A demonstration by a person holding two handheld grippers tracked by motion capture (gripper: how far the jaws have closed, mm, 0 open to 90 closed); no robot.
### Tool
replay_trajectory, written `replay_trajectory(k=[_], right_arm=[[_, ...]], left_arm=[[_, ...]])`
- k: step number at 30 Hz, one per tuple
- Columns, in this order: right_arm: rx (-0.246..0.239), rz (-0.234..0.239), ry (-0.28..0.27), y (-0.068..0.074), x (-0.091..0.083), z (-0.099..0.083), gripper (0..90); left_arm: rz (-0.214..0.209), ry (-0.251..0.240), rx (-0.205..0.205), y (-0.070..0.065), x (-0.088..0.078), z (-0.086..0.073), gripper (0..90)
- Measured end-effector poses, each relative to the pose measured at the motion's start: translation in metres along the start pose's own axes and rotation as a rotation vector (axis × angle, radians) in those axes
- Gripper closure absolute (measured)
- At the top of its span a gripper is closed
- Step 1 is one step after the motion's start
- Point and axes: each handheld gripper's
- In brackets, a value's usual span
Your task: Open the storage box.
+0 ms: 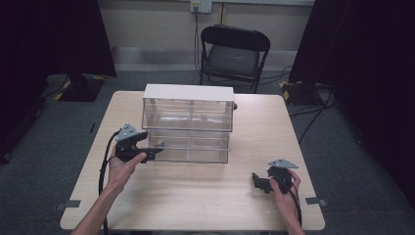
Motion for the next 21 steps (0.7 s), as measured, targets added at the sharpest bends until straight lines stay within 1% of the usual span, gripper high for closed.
replay_trajectory(k=[7, 8, 17, 21], right_arm=[[0.000, 0.000, 0.000, 0.0000, 0.0000, 0.0000, 11.3], [0.000, 0.000, 0.000, 0.0000, 0.0000, 0.0000, 11.3], [0.000, 0.000, 0.000, 0.0000, 0.0000, 0.0000, 11.3], [0.000, 0.000, 0.000, 0.0000, 0.0000, 0.0000, 11.3]], left_arm=[[-0.003, 0.001, 0.006, -0.0004, 0.0001, 0.0005, 18.5], [-0.003, 0.001, 0.013, 0.0001, 0.0001, 0.0009, 18.4], [0.000, -0.008, 0.002, -0.0010, 0.0003, 0.0018, 19.2], [0.000, -0.005, 0.012, -0.0018, 0.0000, 0.0024, 20.6]])
Point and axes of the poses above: each handheld gripper's, and its own axes: x roughly forward along the jaws, z roughly out of its top, y roughly to its left, and after that the axes turned 12 degrees about -y, right-handed
